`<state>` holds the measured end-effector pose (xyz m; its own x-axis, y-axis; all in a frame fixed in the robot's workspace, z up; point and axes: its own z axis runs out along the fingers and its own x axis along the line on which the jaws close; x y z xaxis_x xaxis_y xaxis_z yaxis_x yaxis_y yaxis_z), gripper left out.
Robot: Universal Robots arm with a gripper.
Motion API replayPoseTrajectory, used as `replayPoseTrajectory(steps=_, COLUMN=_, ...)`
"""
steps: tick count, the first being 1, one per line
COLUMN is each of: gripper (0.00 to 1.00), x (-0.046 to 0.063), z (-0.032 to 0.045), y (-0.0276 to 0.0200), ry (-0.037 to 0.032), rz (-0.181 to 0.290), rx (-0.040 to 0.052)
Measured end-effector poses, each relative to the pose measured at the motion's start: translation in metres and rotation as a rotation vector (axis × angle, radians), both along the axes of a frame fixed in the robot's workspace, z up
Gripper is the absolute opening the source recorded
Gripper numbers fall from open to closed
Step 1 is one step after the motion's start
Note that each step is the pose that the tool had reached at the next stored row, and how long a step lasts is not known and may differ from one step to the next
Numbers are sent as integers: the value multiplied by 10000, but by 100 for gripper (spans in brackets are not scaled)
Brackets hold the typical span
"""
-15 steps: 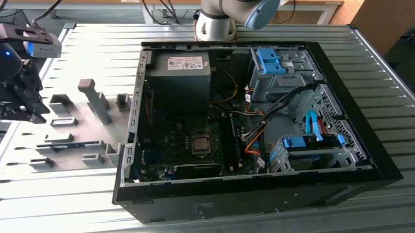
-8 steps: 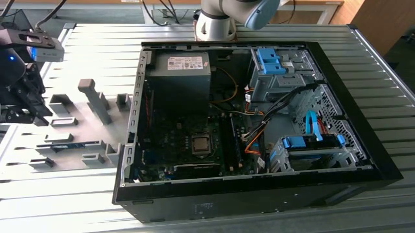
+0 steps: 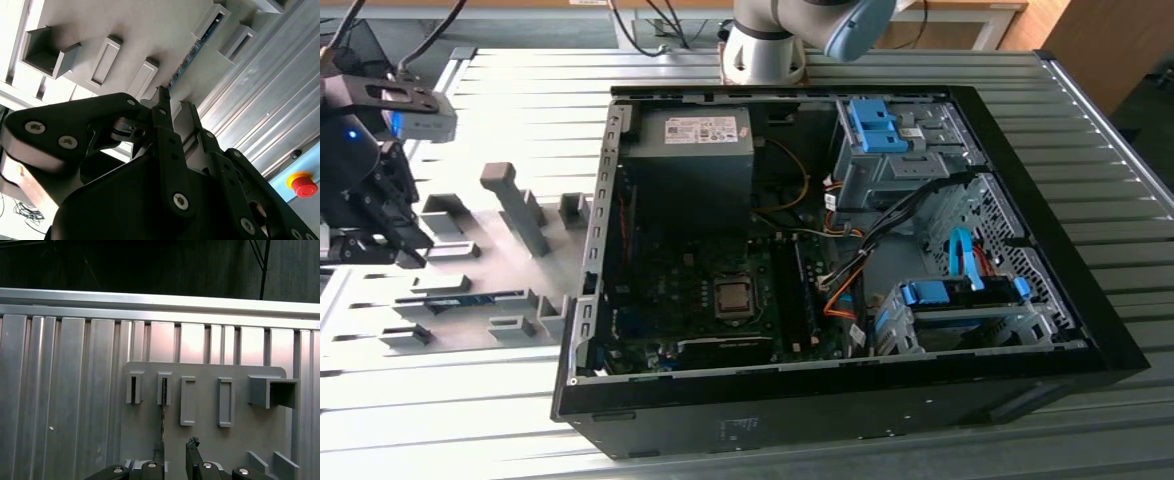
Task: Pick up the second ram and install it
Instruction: 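Pick up the second ram and move it above second insertion slot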
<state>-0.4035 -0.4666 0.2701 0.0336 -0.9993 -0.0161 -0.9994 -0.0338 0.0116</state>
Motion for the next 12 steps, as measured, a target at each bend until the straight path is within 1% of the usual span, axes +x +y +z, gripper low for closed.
replayPoseTrajectory(steps=4, gripper=31, x=0, z=-60, y=-25, ry=-35, rz=0, rx=14)
replayPoseTrajectory(steps=5, gripper=31, x=0, z=-71, y=-30, ry=-36, rz=0, rx=50)
replayPoseTrajectory(steps=8, gripper=31, x=0, z=-98, y=-47, ry=-40, rz=-1, rx=211)
replayPoseTrajectory(steps=9, gripper=31, x=0, z=-114, y=-52, ry=-49, rz=0, rx=225)
replayPoseTrajectory(steps=12, gripper=31, x=0, z=-150, y=-57, ry=-54, rz=0, rx=222)
